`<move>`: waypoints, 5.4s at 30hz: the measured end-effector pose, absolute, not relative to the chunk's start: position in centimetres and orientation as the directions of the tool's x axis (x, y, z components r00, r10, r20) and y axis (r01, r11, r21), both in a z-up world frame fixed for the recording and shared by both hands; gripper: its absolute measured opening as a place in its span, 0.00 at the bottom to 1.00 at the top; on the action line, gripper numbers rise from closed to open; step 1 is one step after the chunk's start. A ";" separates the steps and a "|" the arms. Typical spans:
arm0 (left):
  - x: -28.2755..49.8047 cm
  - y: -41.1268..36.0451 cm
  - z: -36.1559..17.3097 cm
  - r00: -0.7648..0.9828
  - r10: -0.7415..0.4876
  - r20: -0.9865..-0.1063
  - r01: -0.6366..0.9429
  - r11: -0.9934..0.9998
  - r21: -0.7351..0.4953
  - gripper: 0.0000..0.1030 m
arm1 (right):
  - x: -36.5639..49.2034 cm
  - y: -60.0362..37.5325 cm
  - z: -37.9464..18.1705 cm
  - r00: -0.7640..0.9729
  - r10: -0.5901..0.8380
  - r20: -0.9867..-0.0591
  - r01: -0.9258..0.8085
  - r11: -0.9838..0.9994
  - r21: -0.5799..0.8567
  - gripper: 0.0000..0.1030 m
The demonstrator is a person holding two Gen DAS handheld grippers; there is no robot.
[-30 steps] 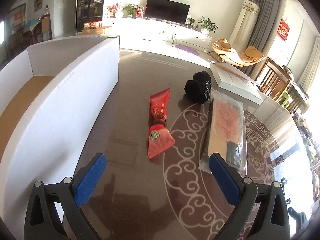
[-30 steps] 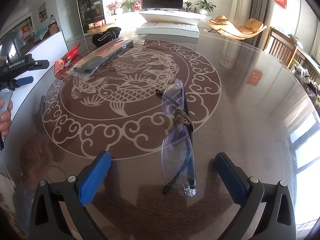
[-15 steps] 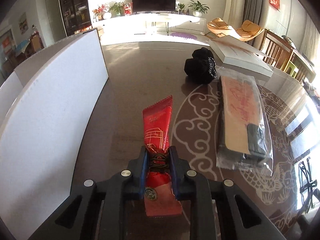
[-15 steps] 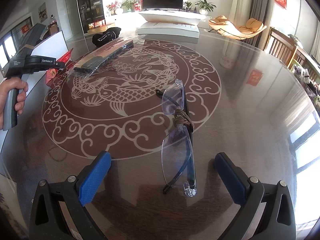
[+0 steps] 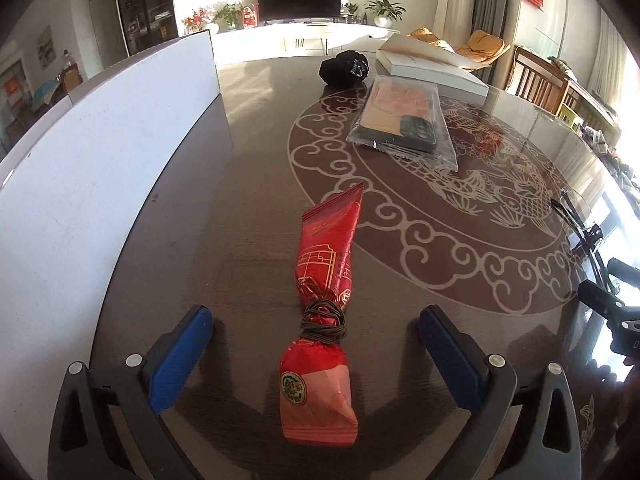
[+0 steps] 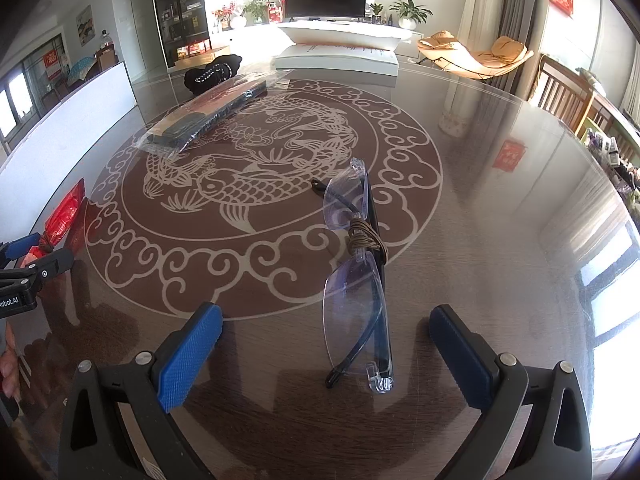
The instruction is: Organize objects
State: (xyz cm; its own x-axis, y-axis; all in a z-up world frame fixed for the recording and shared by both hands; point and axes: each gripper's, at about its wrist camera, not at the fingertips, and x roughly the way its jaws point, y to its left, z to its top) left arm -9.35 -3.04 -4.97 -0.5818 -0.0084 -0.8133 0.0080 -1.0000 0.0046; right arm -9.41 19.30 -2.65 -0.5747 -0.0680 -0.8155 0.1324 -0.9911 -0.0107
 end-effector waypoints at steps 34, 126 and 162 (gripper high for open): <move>-10.3 -3.0 -4.8 -0.496 0.068 -0.866 -0.138 -0.990 0.002 1.00 | -10.4 20.2 -2.2 -0.481 -0.148 -0.864 0.198 -0.979 0.058 1.00; -10.2 -5.0 -5.5 -0.582 -0.029 -0.812 0.046 -0.999 0.003 1.00 | -9.5 15.6 -2.4 -0.579 -0.025 -0.815 0.054 -0.999 -0.007 1.00; -13.5 -6.5 -5.5 -0.582 -0.014 -0.813 0.024 -1.000 0.000 1.00 | -31.5 3.8 -1.0 -0.463 -0.118 -0.878 0.003 -0.991 0.132 1.00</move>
State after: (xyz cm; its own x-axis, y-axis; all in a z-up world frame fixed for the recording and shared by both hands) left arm -13.50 -6.52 -5.55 -0.5819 -0.0137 -0.8131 0.0239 -0.9997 -0.0003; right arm -31.49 3.77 -0.98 -0.4629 -0.1182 -0.8785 0.0032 -0.9913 0.1317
